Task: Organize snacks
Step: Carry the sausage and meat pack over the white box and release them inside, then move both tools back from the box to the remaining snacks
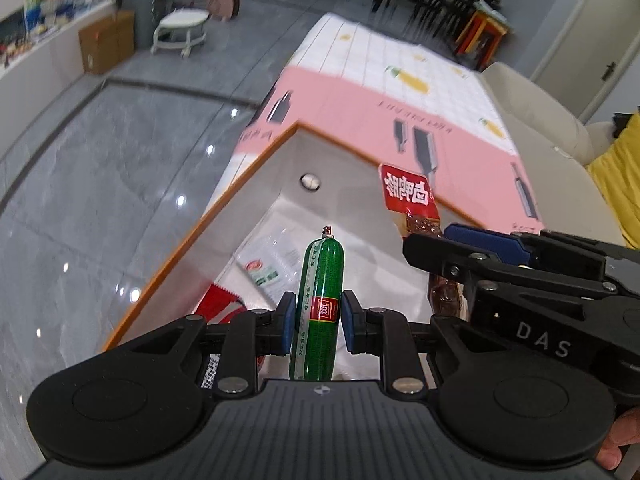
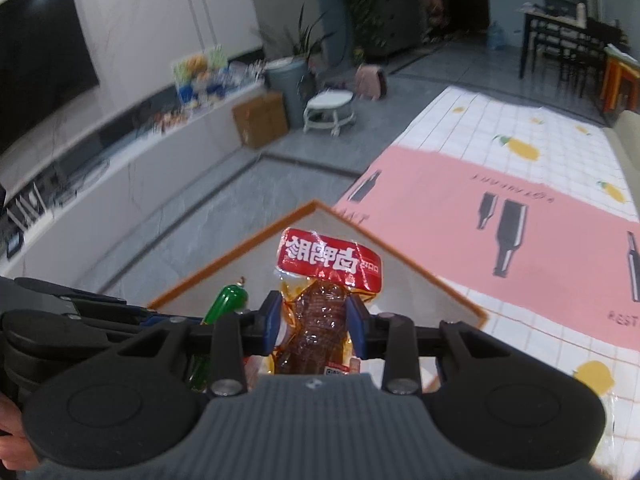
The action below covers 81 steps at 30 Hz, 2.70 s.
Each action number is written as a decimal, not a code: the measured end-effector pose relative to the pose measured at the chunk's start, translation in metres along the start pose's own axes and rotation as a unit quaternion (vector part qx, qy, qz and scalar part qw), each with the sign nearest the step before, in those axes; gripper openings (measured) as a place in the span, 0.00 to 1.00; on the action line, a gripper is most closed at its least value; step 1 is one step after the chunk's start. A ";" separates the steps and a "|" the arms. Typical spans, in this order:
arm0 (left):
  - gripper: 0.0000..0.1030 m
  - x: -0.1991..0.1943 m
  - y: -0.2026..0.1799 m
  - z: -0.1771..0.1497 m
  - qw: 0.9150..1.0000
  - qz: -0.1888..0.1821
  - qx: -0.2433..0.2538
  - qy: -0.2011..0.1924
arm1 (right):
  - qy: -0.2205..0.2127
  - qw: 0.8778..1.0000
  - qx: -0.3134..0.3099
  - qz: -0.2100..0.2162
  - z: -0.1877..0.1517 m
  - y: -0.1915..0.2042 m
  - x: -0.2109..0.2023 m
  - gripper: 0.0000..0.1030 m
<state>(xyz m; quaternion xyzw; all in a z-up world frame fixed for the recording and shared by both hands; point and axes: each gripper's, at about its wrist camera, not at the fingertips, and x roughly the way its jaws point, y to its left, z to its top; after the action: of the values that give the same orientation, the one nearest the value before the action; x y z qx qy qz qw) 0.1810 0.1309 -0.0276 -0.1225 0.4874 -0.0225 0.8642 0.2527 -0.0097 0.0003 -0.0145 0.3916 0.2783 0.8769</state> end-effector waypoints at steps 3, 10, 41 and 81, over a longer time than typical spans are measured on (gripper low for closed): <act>0.25 0.015 0.011 0.001 1.000 -0.002 -0.013 0.017 | 0.028 0.999 -0.015 -0.006 0.005 0.001 0.025 0.31; 0.25 0.043 0.026 0.008 0.998 0.002 -0.043 0.041 | 0.086 0.995 -0.050 -0.018 0.004 -0.009 0.075 0.30; 0.33 0.053 0.018 0.013 0.998 0.041 -0.021 0.041 | 0.135 0.987 -0.078 -0.047 -0.009 -0.015 0.106 0.16; 0.68 -0.043 -0.147 -0.084 0.976 -0.015 0.165 -0.144 | -0.093 0.982 0.033 -0.160 -0.131 -0.069 -0.120 0.62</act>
<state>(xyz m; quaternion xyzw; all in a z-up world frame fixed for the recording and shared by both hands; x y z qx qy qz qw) 0.0989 -0.0210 0.0012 0.0122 0.3452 -0.0976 0.9334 0.1337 -0.1571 -0.0198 -0.0220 0.3102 0.1209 0.9427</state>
